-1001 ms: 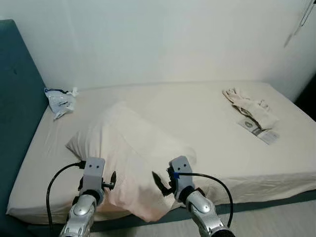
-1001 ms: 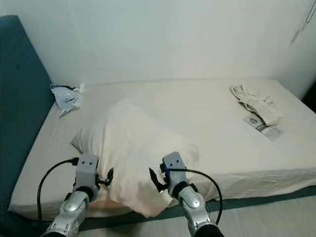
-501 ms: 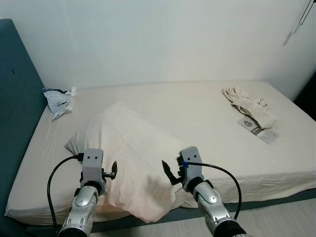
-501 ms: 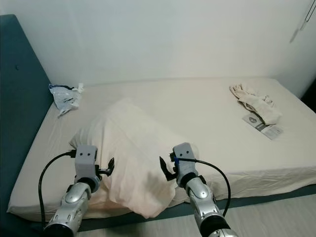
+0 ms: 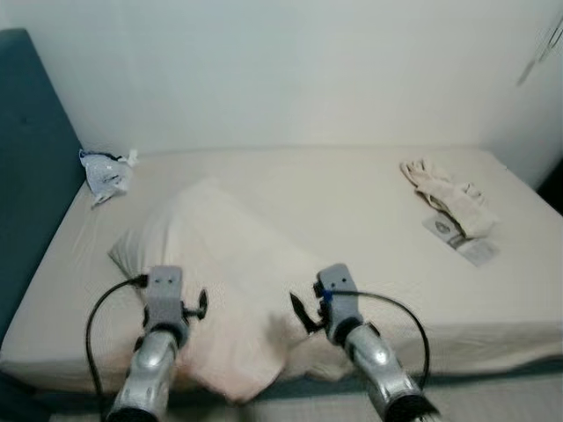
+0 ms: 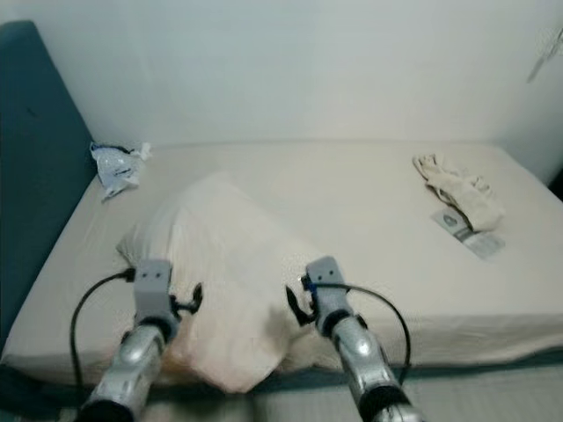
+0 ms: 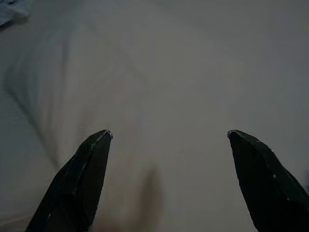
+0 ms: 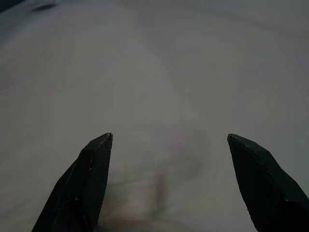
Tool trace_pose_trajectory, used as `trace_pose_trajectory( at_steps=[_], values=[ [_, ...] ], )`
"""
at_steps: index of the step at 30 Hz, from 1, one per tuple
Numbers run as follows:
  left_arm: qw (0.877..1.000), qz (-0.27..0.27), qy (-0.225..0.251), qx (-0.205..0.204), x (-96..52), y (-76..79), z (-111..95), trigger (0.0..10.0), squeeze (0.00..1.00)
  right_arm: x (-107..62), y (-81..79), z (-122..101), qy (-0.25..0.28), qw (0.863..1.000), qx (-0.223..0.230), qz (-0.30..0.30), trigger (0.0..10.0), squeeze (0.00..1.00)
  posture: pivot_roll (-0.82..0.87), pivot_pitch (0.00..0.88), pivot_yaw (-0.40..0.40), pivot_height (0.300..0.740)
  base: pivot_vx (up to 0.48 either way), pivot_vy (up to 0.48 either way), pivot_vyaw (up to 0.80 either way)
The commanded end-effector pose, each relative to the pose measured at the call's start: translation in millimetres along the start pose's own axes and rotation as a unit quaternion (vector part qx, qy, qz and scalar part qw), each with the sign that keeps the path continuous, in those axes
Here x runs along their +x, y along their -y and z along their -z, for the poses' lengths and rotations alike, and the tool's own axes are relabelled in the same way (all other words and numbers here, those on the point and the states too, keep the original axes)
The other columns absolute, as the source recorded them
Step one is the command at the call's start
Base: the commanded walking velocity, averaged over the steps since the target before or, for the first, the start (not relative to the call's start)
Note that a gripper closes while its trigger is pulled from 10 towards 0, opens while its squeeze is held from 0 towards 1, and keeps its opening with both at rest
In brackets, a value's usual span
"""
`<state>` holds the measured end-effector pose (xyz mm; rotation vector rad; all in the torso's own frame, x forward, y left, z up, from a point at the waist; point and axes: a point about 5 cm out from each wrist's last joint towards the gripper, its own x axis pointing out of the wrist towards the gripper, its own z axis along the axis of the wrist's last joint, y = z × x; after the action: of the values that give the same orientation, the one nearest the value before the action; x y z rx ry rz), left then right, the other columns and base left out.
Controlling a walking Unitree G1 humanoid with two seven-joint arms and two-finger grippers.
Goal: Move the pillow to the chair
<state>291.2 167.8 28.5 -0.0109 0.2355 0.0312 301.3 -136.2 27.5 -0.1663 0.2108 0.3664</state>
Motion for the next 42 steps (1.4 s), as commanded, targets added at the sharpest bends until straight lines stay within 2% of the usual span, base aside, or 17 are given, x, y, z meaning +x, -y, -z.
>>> trace_pose_trajectory(
  at_steps=[1, 7, 16, 19, 22, 29, 42],
  values=[
    [1.0, -0.005, -0.017, 0.005, -2.4, -5.8, 6.9, 10.0, 0.0, -0.4, -7.5, 4.7, -0.01, 1.0, 0.009, -0.008, 10.0, 0.0, -0.04, 0.045, -0.036, 0.74, 0.0, -0.48, 0.0],
    [0.999, 0.007, -0.045, 0.011, -1.0, -3.0, 11.0, 10.0, 0.0, -2.4, -4.3, 6.7, -0.012, 1.0, 0.009, -0.003, 10.0, 0.0, -0.04, 0.043, -0.034, 0.74, 0.0, 0.0, 0.0],
    [0.999, 0.018, -0.036, 0.026, 0.0, -0.8, 9.0, 10.0, 0.0, -2.6, -5.1, 6.8, -0.012, 1.0, 0.01, -0.005, 10.0, 0.0, -0.04, 0.038, -0.037, 0.74, 0.0, 0.48, 0.0],
    [0.998, 0.02, -0.016, 0.05, -0.8, -0.3, 5.7, 10.0, 0.0, -2.6, -5.9, 7.0, -0.012, 1.0, 0.01, -0.005, 10.0, 0.0, -0.04, 0.037, -0.038, 0.74, 0.0, 0.195, 0.0],
    [0.999, 0.018, -0.015, 0.045, -1.1, 0.4, 5.9, 10.0, 0.0, -2.0, -6.3, 6.5, -0.012, 1.0, 0.011, -0.005, 10.0, 0.0, -0.04, 0.039, -0.041, 0.74, 0.0, 0.0, 0.0],
    [1.0, 0.007, 0.026, 0.011, -1.8, 0.4, -3.4, 10.0, 0.0, -0.6, -4.7, 3.8, -0.008, 1.0, 0.013, -0.005, 10.0, 0.0, -0.04, 0.046, -0.041, 0.74, 0.0, 0.0, 0.0],
    [1.0, 0.0, 0.019, 0.022, 1.2, 0.1, -3.3, 10.0, 0.0, 0.3, -3.0, 1.1, 0.001, 1.0, 0.024, 0.002, 10.0, 0.0, -0.05, 0.043, -0.032, 0.74, 0.0, 0.0, 0.0]
  ],
)
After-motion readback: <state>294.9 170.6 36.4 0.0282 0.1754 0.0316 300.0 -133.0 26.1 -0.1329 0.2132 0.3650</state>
